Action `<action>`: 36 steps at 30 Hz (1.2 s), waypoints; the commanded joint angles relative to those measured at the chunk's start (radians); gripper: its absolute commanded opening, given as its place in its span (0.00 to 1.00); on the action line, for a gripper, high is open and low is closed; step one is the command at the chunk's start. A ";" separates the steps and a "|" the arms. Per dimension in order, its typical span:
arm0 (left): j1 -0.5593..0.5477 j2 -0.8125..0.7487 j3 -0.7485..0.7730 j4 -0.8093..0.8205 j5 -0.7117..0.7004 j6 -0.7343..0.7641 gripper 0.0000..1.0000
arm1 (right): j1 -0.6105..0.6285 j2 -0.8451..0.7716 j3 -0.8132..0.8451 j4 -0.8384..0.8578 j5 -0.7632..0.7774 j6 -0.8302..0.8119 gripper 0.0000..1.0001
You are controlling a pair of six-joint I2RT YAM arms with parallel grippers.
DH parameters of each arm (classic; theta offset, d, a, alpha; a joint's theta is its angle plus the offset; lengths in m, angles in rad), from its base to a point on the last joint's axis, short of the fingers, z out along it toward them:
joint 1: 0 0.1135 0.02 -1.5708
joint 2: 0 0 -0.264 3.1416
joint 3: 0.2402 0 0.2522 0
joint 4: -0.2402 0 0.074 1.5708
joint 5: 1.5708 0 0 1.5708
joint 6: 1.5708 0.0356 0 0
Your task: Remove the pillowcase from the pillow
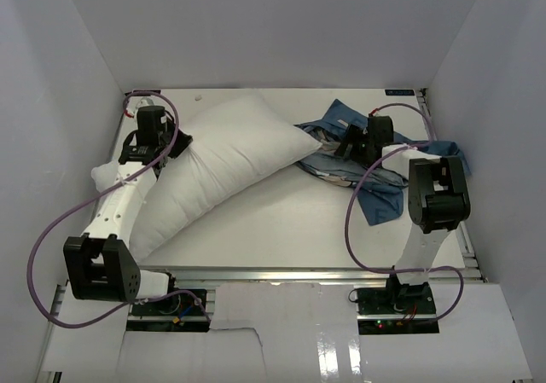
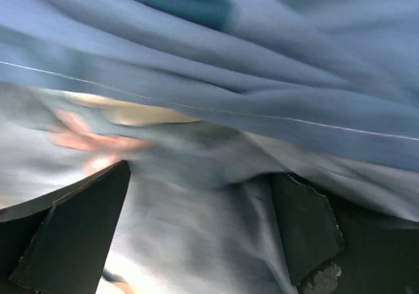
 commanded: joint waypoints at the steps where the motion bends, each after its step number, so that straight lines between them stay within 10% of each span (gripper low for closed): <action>1: 0.006 -0.072 -0.048 0.084 -0.095 -0.052 0.00 | -0.020 0.050 -0.121 0.163 -0.239 0.274 0.92; 7: 0.013 -0.086 -0.088 0.147 -0.119 -0.077 0.00 | 0.023 -0.033 -0.392 0.632 -0.379 0.453 0.88; 22: 0.022 0.024 0.071 0.219 0.163 -0.017 0.00 | 0.075 -0.412 -0.233 0.180 -0.160 0.124 0.96; 24: 0.022 0.023 0.085 0.224 0.207 0.009 0.17 | 0.075 -0.485 -0.205 0.078 -0.097 0.083 0.95; 25: 0.024 0.017 0.096 0.226 0.259 0.023 0.49 | 0.075 -0.514 -0.196 0.057 -0.082 0.044 0.90; 29: 0.022 -0.034 0.110 0.218 0.336 0.093 0.98 | 0.086 -0.635 -0.172 -0.080 -0.008 -0.032 0.90; 36: -0.129 -0.106 0.145 0.091 0.378 0.321 0.98 | 0.204 -0.820 -0.185 -0.189 0.095 -0.112 0.90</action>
